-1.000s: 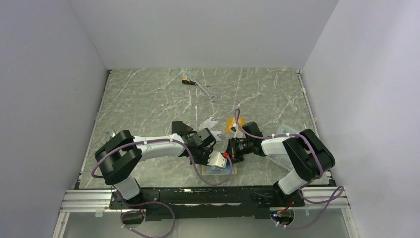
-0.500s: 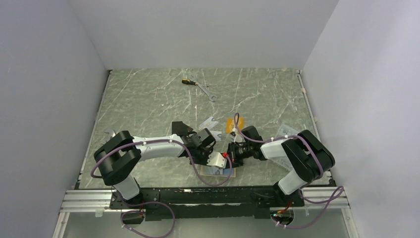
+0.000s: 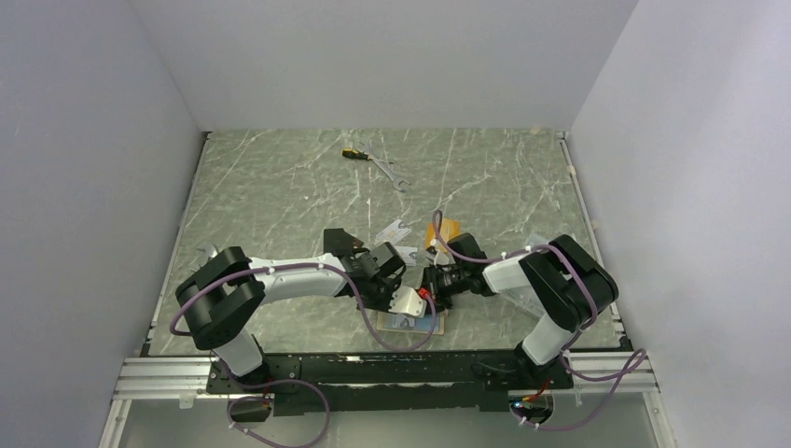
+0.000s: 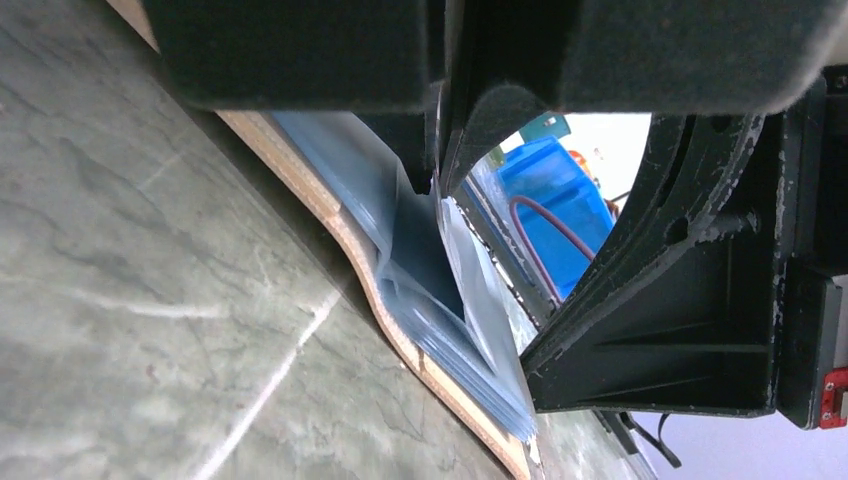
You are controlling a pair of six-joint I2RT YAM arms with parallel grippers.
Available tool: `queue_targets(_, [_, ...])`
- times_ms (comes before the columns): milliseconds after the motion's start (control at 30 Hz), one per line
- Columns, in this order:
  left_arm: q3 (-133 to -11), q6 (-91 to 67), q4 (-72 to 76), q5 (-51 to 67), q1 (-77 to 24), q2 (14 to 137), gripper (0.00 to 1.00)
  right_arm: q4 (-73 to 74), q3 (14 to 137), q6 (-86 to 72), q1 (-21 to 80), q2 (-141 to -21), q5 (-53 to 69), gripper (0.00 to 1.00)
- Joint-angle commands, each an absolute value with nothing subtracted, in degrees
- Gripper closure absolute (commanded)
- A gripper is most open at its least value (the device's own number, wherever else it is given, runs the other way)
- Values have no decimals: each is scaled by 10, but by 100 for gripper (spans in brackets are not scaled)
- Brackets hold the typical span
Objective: Put the credit cards into the card holder
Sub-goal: Insert the credit card into the card holder.
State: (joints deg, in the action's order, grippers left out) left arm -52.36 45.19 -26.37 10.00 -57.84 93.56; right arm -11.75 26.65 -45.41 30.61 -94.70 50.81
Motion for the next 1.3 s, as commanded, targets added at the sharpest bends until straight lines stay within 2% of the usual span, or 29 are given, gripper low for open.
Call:
queue_targets(0, [-500,455,-292,121,-587,938,100,-100,286,-459,319,-944,422,94])
queue_targets(133, [-492,459,-286,118,-586,936,100,-46,290,-452,320,-899,373,65])
queue_targets(200, [-488,459,-281,116,-585,934,100,4,299,-434,319,-885,358,53])
queue_targets(267, [-483,459,-278,115,-584,933,100,45,308,-420,319,-868,346,47])
queue_targets(367, [-477,458,-274,115,-577,930,100,93,319,-410,318,-840,327,45])
queue_targets(500, [-474,462,-272,117,-556,922,100,154,340,-392,318,-809,294,50])
queue_targets(567, [-474,462,-273,120,-548,917,100,163,342,-395,320,-795,284,58])
queue_targets(633, [-475,463,-273,120,-547,915,100,167,339,-402,320,-787,275,72])
queue_targets(700, [-474,461,-272,123,-547,915,100,167,336,-408,326,-784,264,79])
queue_targets(967, [-468,458,-265,131,-547,910,100,160,355,-441,396,-823,195,93])
queue_targets(1267, [-469,454,-270,139,-548,903,100,132,421,-440,440,-882,208,99])
